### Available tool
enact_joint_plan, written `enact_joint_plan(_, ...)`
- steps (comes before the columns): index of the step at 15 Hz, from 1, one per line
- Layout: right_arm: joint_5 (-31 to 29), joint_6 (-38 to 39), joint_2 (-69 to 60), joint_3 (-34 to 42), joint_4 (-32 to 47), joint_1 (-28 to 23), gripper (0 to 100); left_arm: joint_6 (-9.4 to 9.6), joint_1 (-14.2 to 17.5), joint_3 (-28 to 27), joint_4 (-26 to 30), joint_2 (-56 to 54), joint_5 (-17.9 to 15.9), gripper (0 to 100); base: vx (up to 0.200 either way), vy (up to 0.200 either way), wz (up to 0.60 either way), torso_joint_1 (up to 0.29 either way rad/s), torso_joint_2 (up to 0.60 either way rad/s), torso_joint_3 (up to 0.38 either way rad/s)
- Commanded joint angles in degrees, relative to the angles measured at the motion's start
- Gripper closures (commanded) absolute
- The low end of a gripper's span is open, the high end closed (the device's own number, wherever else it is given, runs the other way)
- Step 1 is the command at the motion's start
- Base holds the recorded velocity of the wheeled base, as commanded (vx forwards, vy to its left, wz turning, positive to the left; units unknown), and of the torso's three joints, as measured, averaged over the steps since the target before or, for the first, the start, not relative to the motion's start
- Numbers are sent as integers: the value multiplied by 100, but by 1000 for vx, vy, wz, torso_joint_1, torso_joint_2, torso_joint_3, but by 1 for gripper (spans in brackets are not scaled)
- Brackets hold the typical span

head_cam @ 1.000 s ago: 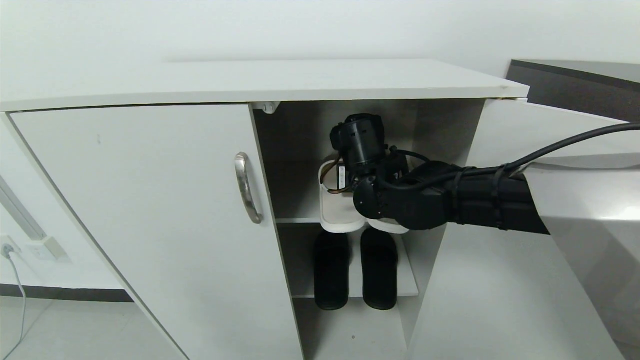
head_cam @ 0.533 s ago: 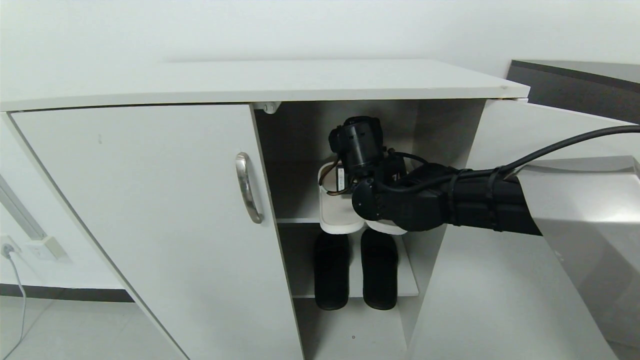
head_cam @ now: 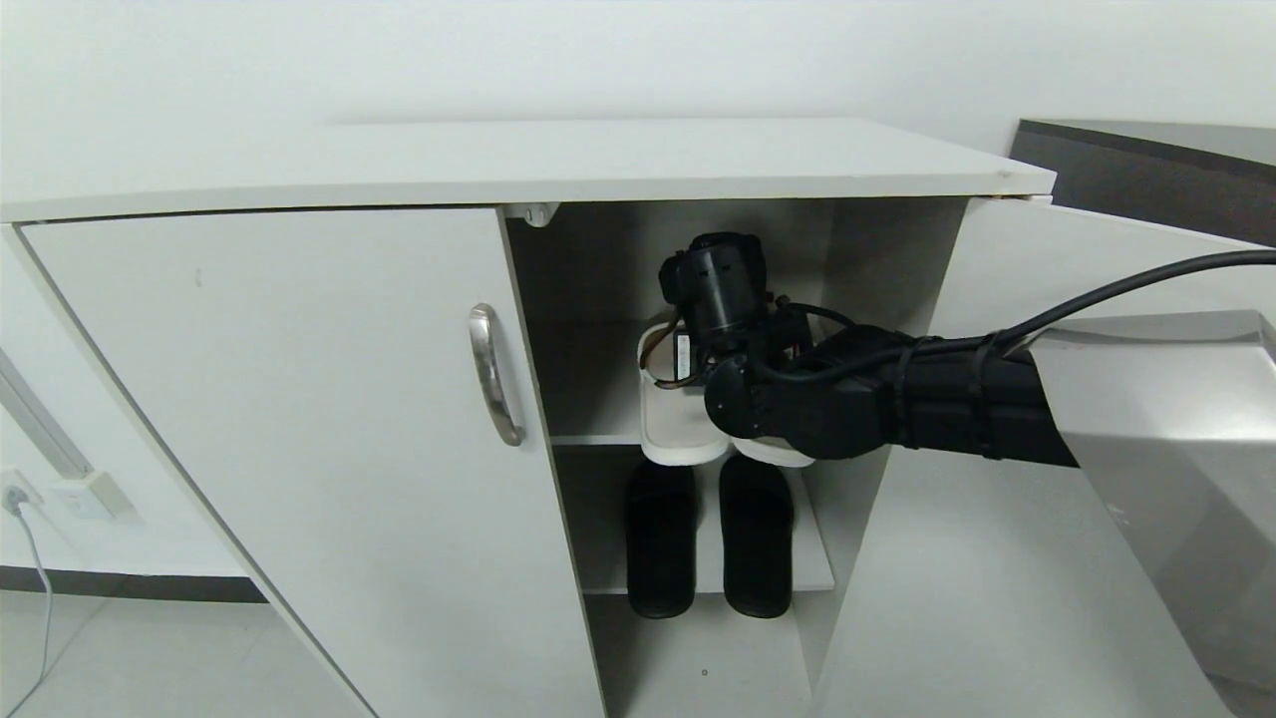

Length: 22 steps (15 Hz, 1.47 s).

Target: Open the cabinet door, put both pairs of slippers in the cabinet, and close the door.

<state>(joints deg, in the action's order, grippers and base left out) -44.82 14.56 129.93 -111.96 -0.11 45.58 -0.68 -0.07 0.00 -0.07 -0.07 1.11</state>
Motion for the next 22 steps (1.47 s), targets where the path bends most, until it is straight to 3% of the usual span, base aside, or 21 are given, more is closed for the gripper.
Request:
enact_joint_plan(1, 0, 3, -11, 16, 2, 3, 0, -2, 7, 0, -1, 7, 12, 100, 0, 0, 0, 0, 0, 0)
enact_joint_plan(9, -44, 250, -565, 798, -33, 241, 0, -11, 7, 0, -1, 7, 3, 100, 0, 0, 0, 0, 0, 0)
enact_joint_plan(13, 18, 364, -1593, 1950, -174, 654, 0, -11, 7, 0, -1, 7, 12, 100, 0, 0, 0, 0, 0, 0)
enact_joint_plan(18, 396, 355, -2736, 3936, -1219, 1049, 0, -11, 7, 0, -1, 7, 12, 100, 0, 0, 0, 0, 0, 0)
enact_joint_plan(19, 492, 355, -2850, 4147, -1334, 1058, 100, -11, 7, 0, -1, 7, 12, 100, 0, 0, 0, 0, 0, 0)
enact_joint_plan(22, 1266, 311, -3413, 5395, -1852, 1252, 100, -11, 7, 0, -1, 7, 12, 100, 0, 0, 0, 0, 0, 0)
